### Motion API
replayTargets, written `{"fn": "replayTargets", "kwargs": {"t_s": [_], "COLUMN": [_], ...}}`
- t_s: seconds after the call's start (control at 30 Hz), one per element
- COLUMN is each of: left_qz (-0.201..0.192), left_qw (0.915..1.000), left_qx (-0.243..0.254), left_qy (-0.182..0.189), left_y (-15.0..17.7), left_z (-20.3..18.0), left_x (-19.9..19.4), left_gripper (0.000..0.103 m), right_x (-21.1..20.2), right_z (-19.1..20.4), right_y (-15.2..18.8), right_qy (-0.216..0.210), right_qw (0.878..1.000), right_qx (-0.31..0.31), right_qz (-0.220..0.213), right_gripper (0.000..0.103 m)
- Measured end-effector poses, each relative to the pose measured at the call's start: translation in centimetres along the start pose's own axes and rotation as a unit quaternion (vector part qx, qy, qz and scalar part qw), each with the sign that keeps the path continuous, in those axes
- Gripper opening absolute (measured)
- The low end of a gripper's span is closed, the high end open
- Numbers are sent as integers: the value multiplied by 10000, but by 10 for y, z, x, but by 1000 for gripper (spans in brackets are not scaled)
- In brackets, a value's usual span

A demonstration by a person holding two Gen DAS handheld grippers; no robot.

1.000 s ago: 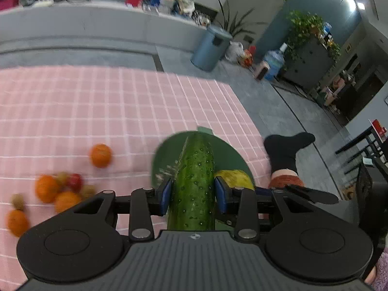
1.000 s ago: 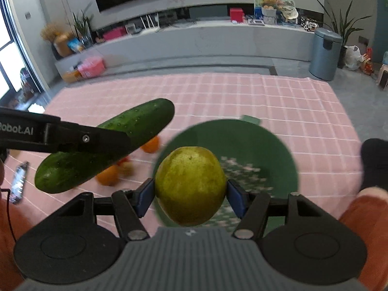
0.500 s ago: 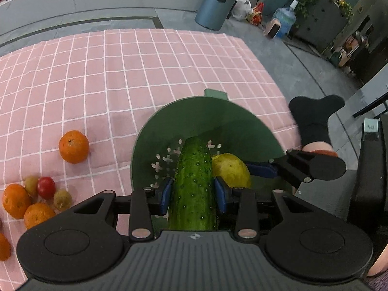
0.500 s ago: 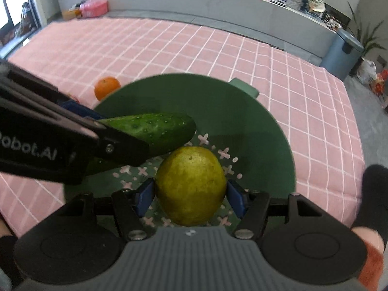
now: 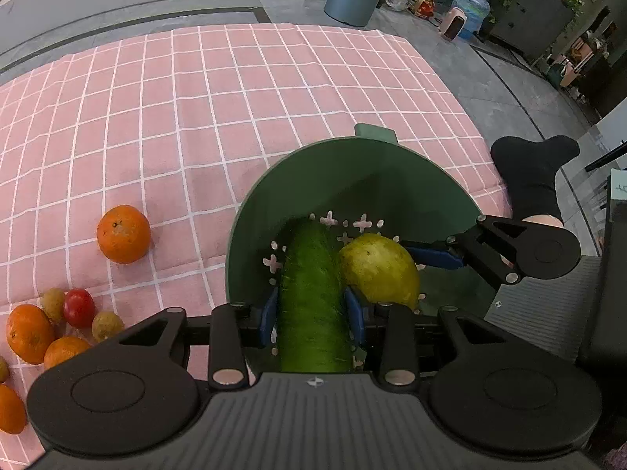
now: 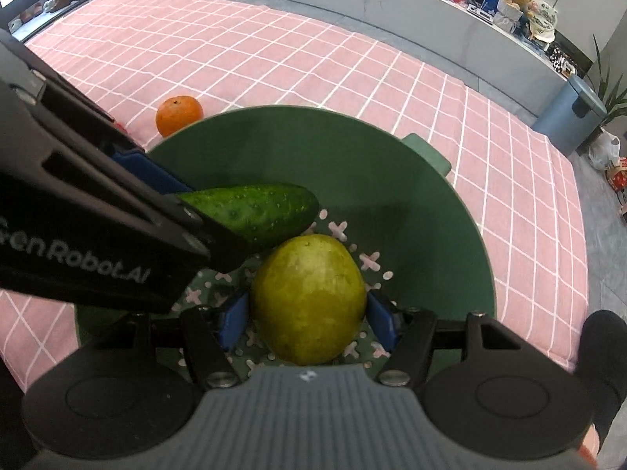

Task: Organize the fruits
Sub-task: 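Open both tools to drop the cucumber and pear into the colander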

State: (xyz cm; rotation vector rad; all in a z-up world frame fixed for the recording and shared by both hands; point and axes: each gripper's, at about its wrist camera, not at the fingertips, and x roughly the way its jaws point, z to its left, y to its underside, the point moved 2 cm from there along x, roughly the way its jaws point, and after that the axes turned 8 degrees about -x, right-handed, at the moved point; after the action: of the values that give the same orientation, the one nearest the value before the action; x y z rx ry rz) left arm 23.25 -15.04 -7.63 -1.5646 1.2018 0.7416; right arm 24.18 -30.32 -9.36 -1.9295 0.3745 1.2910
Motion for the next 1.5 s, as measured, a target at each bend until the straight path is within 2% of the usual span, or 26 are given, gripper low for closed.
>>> {"fn": "replayTargets", "kwargs": {"t_s": [0.13,0.23,0.37,0.63,0.83,1.17,1.33,1.5], "left_qz": [-42,-42,-140,-730,-1188,-1815,-1974,-1976], "left_qw": [9998,9994,9992,9967,9918,9803,9759,9770], "left_qx": [-136,-241,-168,215,456,711,746,529], "left_qy": [160,256,324,271,134,-307,-556,-609], "left_y": [1,2,6,34,54,84,98,107], "left_z": [6,7,3,0,6,33,49,75], "left_x": [-1,-6,-22,-72,-112,-161,-169,-173], "left_gripper": [45,53,56,56,57,57,57,57], "right_x": [-3,-8,-24,-65,-93,-124,-121,-114], "right_z": [1,0,1,20,45,102,133,161], "right_y": [-2,-2,-4,2,7,5,0,-5], "right_qy": [149,208,372,814,959,586,258,291], "right_qw": [9998,9997,9993,9961,9903,9699,9615,9596], "right_qx": [-91,-108,-96,31,536,1430,1708,1628], "right_qz": [32,47,-38,-331,-856,-1880,-2137,-2275], "right_gripper": [72,74,82,86,86,87,87,87]}}
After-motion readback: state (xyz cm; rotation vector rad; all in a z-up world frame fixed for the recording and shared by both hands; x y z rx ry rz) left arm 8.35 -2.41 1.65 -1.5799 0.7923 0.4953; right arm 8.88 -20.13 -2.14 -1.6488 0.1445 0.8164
